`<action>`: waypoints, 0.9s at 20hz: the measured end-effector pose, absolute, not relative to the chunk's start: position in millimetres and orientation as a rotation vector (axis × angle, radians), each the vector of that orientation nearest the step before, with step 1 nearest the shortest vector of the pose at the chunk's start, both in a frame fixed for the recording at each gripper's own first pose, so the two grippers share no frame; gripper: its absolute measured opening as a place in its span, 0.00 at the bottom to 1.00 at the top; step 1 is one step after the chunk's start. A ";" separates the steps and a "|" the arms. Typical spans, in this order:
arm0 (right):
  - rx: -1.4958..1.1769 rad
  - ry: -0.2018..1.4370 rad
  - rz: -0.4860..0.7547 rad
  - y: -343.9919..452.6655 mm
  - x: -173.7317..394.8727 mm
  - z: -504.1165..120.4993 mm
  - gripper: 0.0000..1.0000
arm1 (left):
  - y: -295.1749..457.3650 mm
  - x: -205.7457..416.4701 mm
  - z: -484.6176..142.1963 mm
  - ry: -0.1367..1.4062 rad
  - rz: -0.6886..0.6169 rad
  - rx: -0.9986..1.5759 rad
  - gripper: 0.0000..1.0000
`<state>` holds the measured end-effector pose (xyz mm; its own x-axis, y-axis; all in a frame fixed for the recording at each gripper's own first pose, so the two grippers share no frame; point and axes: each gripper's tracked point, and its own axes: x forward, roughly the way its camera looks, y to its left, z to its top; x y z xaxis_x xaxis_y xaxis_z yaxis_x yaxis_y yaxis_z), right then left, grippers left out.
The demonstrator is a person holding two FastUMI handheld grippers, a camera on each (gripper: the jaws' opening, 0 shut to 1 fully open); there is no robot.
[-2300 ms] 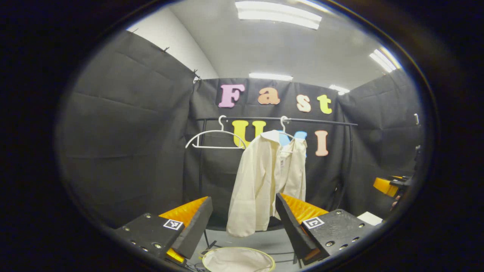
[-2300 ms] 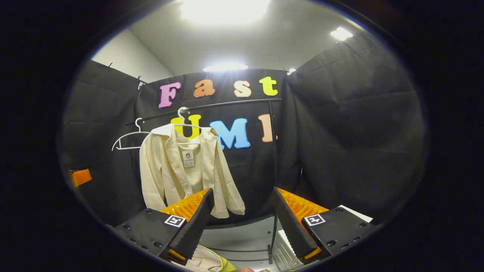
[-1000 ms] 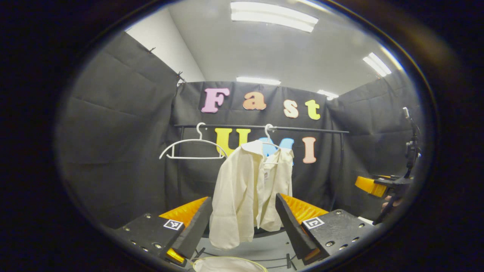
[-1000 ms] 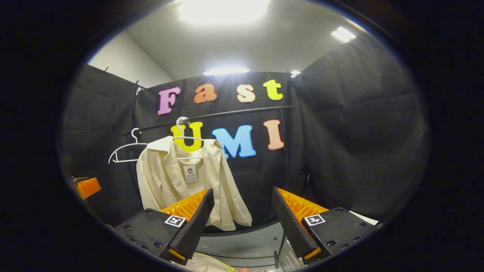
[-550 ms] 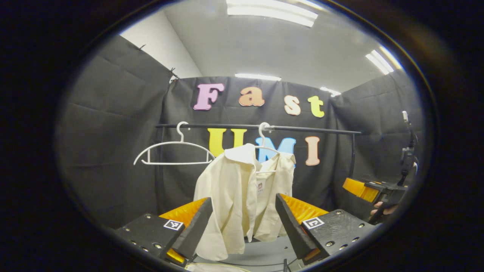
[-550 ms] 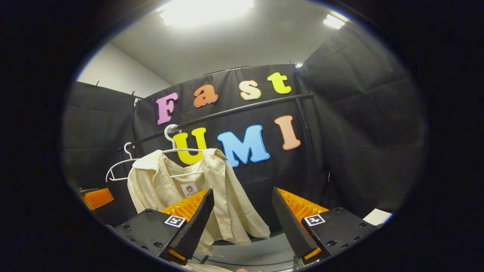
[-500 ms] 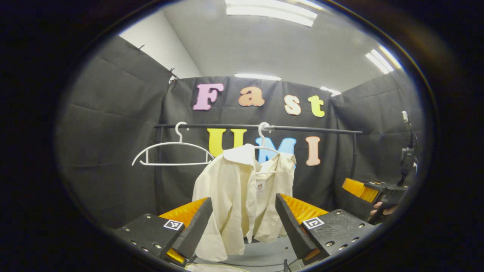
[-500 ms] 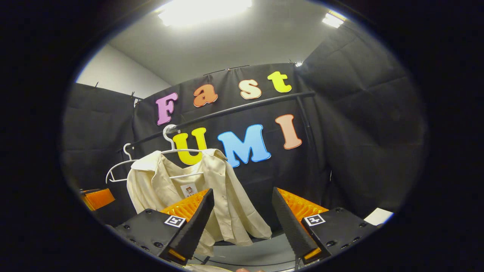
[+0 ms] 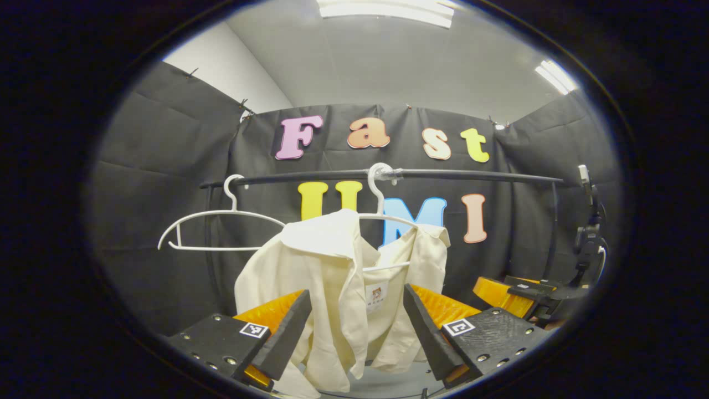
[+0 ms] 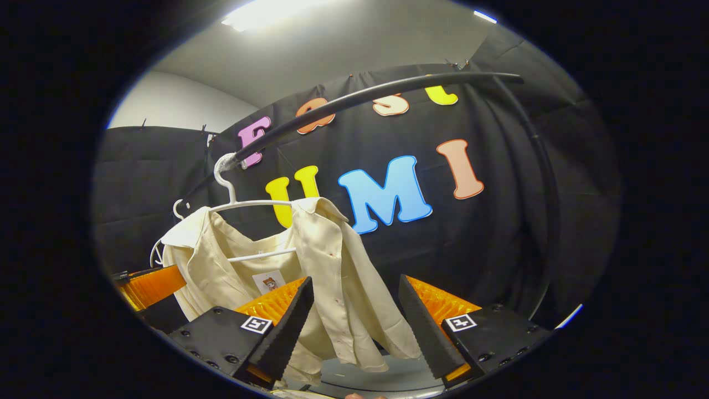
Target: Grasp the clothes on the hanger with both hands and then place them into the laundry hamper below.
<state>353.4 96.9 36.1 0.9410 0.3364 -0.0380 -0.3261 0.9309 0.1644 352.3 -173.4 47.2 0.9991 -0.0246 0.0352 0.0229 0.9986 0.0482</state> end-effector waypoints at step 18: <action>0.124 0.141 0.420 163.5 459.9 -6.9 1.00 | -152.5 451.7 1.8 0.023 0.277 0.139 0.98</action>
<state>459.9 163.5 -6.9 0.9038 0.4135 -0.1103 -0.3964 0.9060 0.1487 451.7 -152.5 1.8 0.9616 0.2744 -0.0040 -0.2711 0.9523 0.1400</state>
